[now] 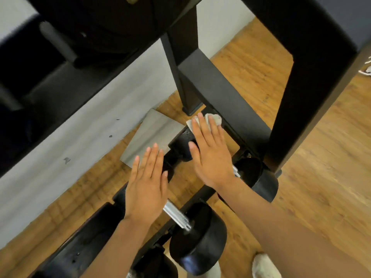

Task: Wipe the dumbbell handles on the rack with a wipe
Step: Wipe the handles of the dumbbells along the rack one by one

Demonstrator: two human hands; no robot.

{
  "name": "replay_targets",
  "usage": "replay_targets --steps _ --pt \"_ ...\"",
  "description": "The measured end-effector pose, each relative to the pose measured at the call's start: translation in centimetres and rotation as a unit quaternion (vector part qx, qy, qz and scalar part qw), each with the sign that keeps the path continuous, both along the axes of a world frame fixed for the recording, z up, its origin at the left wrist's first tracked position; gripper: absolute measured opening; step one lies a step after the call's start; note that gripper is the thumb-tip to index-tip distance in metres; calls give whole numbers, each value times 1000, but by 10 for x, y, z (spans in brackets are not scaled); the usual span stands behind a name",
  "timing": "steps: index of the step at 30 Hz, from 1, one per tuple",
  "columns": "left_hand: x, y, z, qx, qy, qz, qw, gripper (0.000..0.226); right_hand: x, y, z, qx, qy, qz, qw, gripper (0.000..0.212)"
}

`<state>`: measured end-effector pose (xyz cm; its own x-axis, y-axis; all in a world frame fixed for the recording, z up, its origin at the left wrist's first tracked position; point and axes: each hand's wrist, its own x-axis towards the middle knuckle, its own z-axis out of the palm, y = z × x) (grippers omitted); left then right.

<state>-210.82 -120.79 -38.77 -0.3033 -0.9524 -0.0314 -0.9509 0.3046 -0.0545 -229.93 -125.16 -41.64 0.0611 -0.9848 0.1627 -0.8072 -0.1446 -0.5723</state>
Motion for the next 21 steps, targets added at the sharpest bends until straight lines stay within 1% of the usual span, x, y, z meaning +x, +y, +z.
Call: replay_targets --steps 1,4,5,7,10,12,15,16,19,21 --pt "5 5 -1 -3 -12 5 1000 56 -5 -9 4 11 15 2 1000 58" --pt "9 12 -8 -23 -37 18 999 55 -14 -44 14 74 4 8 997 65" --pt "8 12 -10 -30 -38 23 999 54 -14 -44 15 70 16 12 997 65" --pt "7 12 -12 -42 -30 34 998 52 -13 -21 11 20 62 45 997 61" --pt "7 11 -15 -54 -25 33 998 52 -27 22 -9 -38 113 140 983 54" --pt "8 12 -16 -59 -20 30 998 51 -40 27 -16 -55 128 177 974 51" --pt "11 10 -19 -79 -4 19 997 49 -41 9 -11 -61 150 186 969 51" --pt "11 10 -20 -88 5 14 996 48 -37 0 -6 -54 144 178 972 52" --pt "12 10 -23 -119 36 3 992 46 -22 -35 5 -14 77 139 987 57" --pt "13 11 -24 -132 52 2 990 46 -22 -35 2 -29 71 138 987 57"
